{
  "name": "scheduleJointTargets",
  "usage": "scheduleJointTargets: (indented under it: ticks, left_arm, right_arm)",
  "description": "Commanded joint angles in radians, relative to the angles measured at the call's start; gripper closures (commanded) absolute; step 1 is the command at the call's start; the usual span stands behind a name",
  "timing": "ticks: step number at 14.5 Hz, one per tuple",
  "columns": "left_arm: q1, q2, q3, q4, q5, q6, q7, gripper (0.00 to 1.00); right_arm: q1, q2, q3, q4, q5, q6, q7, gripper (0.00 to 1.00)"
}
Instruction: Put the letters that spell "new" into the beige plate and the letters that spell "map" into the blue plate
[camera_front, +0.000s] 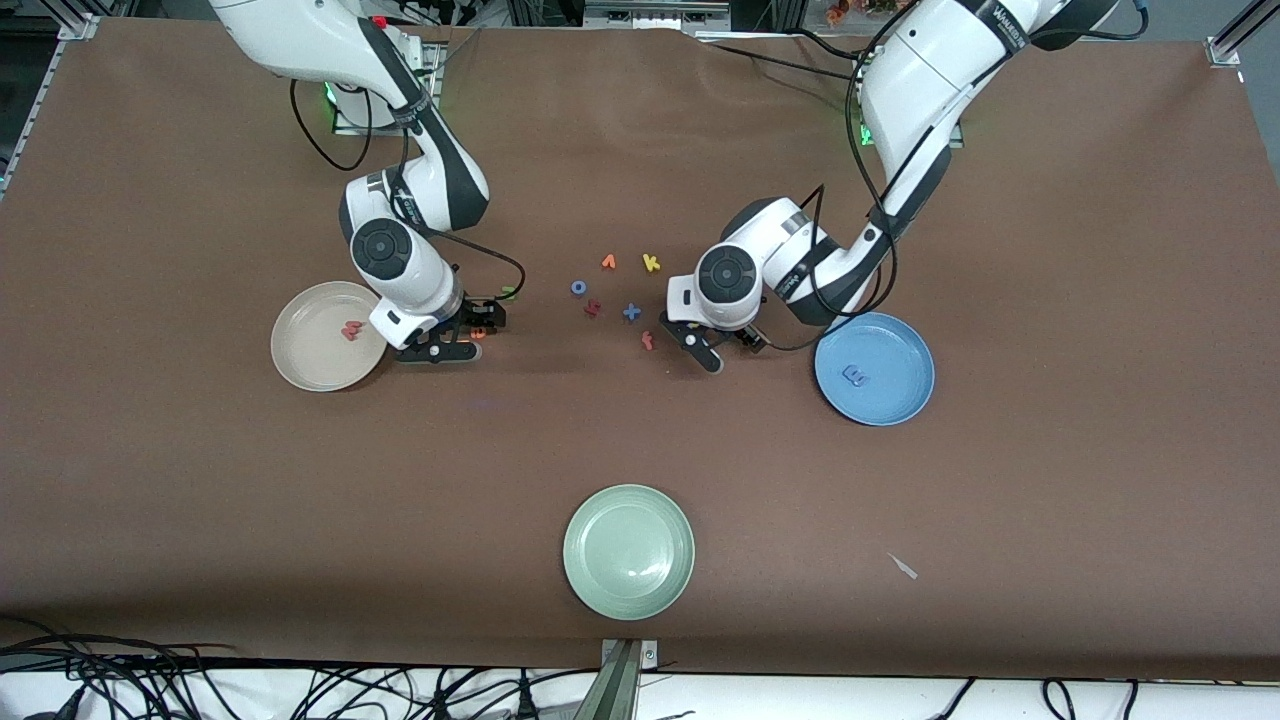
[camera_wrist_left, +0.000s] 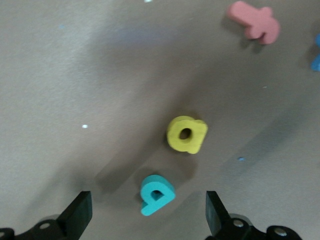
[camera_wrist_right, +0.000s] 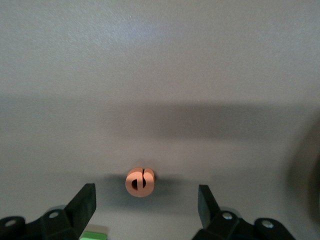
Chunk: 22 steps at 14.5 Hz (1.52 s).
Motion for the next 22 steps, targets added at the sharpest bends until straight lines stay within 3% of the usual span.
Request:
scheduleJointTargets:
  ticks: [1,3,4,7,11,16,18,22]
  left_arm:
    - [-0.003,-0.032,-0.005,-0.04,0.037,0.016,0.018,0.07]
    - [0.0,-0.031,-0.005,-0.043,0.054,0.015,0.018,0.15]
    - [0.002,-0.032,-0.005,-0.048,0.055,0.013,0.024,0.25]
    - [-0.001,-0.034,-0.006,-0.05,0.054,0.013,0.032,0.7]
    - [0.0,-0.035,-0.006,-0.05,0.054,0.01,0.033,0.92]
    - [0.023,-0.107,-0.005,-0.036,0.054,-0.083,0.098,0.95]
    - [0.098,-0.155,-0.006,-0.025,0.052,-0.118,0.223,0.95]
    - [0.272,-0.151,-0.005,-0.017,0.048,-0.148,0.518,0.94]
  right_arm:
    - [0.006,0.008,-0.001,-0.005,0.015,0.019,0.014,0.18]
    - [0.006,0.016,0.0,-0.005,0.017,0.022,0.019,0.23]
    - [0.006,0.022,0.0,-0.003,0.017,0.033,0.019,0.23]
    - [0.008,0.048,0.0,-0.005,0.017,0.076,0.019,0.27]
    - [0.008,0.047,0.023,-0.005,0.017,0.071,0.02,0.33]
    - [0.008,0.044,0.025,-0.005,0.017,0.068,0.016,0.44]
    - [0.004,0.044,0.025,-0.005,0.017,0.068,0.004,0.48]
    - [0.004,0.044,0.025,-0.006,0.017,0.068,0.004,0.62]
